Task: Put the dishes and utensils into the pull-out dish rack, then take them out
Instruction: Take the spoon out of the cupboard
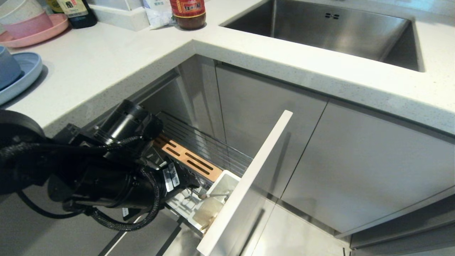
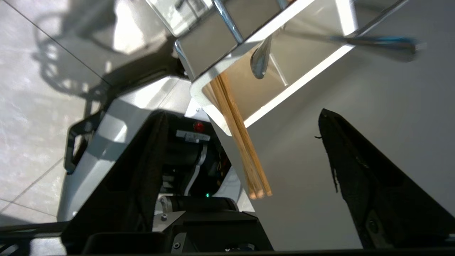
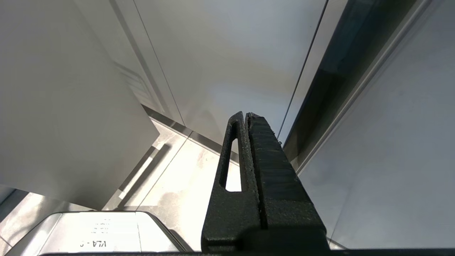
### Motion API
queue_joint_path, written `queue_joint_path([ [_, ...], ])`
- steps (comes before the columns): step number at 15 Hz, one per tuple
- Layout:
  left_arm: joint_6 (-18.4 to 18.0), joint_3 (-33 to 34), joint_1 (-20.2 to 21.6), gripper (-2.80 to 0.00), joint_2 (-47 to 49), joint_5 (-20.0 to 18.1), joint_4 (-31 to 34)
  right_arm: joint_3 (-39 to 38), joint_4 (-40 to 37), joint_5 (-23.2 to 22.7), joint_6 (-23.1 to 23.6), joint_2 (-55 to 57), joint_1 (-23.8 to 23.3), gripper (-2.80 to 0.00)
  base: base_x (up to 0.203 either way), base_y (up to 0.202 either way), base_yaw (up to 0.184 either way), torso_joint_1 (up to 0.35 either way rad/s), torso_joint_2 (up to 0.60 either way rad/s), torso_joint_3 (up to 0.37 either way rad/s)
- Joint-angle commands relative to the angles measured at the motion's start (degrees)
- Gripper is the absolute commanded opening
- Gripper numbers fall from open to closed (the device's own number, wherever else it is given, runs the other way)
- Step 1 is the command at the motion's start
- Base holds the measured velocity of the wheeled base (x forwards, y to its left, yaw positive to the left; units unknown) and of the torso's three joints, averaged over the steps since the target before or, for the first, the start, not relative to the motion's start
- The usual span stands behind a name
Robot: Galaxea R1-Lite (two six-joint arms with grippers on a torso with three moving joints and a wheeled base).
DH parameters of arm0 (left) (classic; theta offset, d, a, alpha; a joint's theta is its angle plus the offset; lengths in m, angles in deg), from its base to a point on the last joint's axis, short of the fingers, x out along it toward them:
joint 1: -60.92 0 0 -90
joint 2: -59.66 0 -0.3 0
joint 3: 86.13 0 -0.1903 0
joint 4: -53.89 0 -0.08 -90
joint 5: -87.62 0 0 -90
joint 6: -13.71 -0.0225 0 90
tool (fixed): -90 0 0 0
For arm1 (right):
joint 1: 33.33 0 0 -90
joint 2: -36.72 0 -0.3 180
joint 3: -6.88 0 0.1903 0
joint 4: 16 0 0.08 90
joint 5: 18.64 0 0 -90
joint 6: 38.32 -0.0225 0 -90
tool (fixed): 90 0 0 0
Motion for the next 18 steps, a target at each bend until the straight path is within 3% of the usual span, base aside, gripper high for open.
queue_joint_path([
  [1,0.3,2.9,-0.6,0.0,4.2,-2.2,-2.0,-0.1,0.0,0.0,0.0,-0.1,0.0,-2.8,0.0,0.0,0.0,0.0,0.0,0.0],
  [12,0.1,1.9,1.1,0.0,13.8,-4.8,-12.0,-0.1,0.0,0.0,0.0,-0.2,0.0,-2.8,0.0,0.0,0.0,0.0,0.0,0.0],
  [18,-0.2,0.8,1.2,0.0,14.2,-4.8,-12.1,-0.1,0.0,0.0,0.0,-0.2,0.0,-2.8,0.0,0.0,0.0,0.0,0.0,0.0],
])
